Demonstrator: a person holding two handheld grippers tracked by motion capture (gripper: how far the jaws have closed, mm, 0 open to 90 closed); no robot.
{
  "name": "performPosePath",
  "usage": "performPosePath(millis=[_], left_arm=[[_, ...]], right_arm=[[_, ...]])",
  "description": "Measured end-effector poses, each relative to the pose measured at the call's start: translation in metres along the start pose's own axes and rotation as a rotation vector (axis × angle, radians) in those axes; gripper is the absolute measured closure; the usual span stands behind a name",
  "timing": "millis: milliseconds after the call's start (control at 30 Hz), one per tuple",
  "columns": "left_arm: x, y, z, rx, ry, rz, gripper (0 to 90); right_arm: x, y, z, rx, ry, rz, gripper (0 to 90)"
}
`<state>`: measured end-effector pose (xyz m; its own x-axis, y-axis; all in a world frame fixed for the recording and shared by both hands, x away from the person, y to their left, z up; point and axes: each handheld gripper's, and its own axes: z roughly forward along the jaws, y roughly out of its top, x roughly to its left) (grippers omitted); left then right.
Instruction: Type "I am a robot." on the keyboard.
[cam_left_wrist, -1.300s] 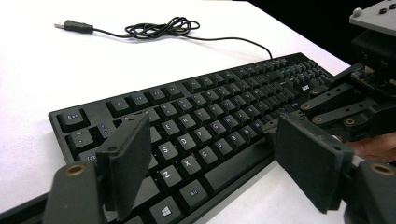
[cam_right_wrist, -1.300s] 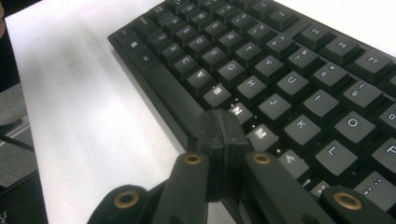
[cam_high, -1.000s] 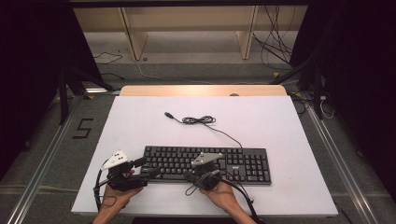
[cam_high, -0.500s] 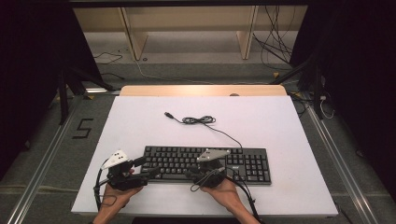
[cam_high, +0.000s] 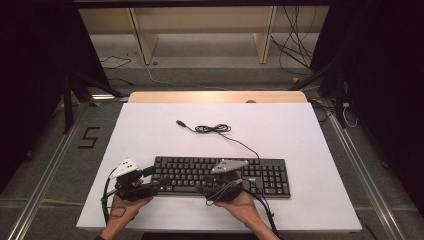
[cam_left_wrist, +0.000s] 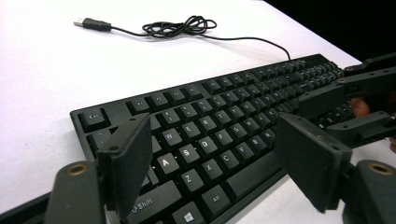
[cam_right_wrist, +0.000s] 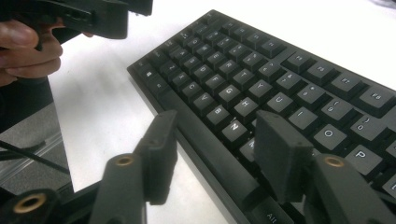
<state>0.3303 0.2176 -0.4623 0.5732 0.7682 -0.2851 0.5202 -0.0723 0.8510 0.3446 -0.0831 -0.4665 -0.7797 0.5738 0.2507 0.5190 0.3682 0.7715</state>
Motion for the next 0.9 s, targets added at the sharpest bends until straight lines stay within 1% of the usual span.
performPosePath(millis=[67, 133, 200, 333, 467, 667, 800, 900], left_arm=[[0.001, 0.0, 0.001, 0.0, 0.005, -0.007, 29.1], [0.002, 0.0, 0.002, 0.006, 0.012, -0.002, 31.0], [0.004, 0.0, 0.003, 0.007, 0.016, -0.006, 33.0], [0.008, 0.001, 0.005, 0.012, 0.028, -0.016, 40.0], [0.012, 0.0, 0.008, 0.022, 0.039, -0.022, 49.2], [0.016, 0.0, 0.012, 0.055, 0.058, -0.025, 62.0], [0.016, -0.001, 0.014, 0.082, 0.061, -0.01, 68.0], [0.015, -0.001, 0.017, 0.094, 0.065, -0.007, 71.2]], right_arm=[[0.0, 0.0, -0.001, -0.003, -0.001, -0.001, 47.0], [0.001, 0.0, -0.002, -0.007, -0.001, -0.002, 45.2], [0.001, 0.0, -0.002, -0.012, 0.0, -0.007, 43.7], [0.001, 0.0, -0.003, -0.014, -0.002, -0.008, 42.1], [0.002, 0.0, -0.004, -0.019, 0.0, -0.011, 41.3], [0.003, 0.0, -0.006, -0.022, -0.002, -0.019, 38.9], [0.003, -0.001, -0.007, -0.026, -0.002, -0.023, 38.5], [0.003, -0.001, -0.008, -0.029, -0.001, -0.024, 38.0]])
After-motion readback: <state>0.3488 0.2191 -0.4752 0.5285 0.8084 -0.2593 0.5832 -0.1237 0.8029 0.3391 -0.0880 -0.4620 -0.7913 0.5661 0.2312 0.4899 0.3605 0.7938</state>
